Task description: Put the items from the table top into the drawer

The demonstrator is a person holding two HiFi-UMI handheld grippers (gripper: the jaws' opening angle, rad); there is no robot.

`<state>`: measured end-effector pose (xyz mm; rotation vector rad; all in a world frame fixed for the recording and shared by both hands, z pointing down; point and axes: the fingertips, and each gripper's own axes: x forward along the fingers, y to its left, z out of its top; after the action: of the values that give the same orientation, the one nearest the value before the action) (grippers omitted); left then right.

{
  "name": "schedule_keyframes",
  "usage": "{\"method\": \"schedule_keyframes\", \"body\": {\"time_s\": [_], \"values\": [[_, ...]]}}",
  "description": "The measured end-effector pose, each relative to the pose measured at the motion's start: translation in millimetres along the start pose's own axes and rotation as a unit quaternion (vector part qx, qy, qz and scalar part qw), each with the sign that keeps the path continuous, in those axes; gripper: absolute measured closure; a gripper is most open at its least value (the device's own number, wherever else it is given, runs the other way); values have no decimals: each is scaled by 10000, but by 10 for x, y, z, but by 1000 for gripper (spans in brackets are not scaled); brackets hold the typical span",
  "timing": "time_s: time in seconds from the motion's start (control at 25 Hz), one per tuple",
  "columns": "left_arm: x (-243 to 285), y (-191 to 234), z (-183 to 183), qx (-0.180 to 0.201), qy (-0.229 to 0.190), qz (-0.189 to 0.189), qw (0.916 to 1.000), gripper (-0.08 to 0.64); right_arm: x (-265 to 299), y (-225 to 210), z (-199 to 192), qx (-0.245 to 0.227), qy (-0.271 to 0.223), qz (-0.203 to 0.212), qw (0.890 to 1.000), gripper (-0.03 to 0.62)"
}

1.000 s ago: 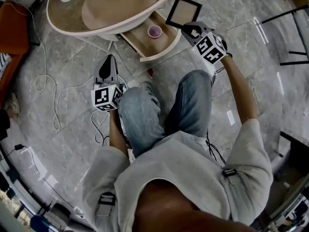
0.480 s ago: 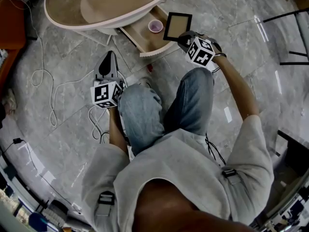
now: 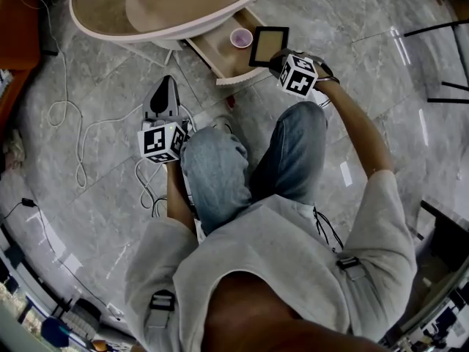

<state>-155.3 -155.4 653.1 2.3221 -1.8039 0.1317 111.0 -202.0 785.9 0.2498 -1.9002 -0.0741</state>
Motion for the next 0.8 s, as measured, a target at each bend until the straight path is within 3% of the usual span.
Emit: {"method": "schedule_keyframes", "body": {"time_s": [0.8], "values": [[-36, 179, -36, -27, 51, 153, 9999, 545, 429, -43, 378, -200, 359, 487, 9980, 506]]}}
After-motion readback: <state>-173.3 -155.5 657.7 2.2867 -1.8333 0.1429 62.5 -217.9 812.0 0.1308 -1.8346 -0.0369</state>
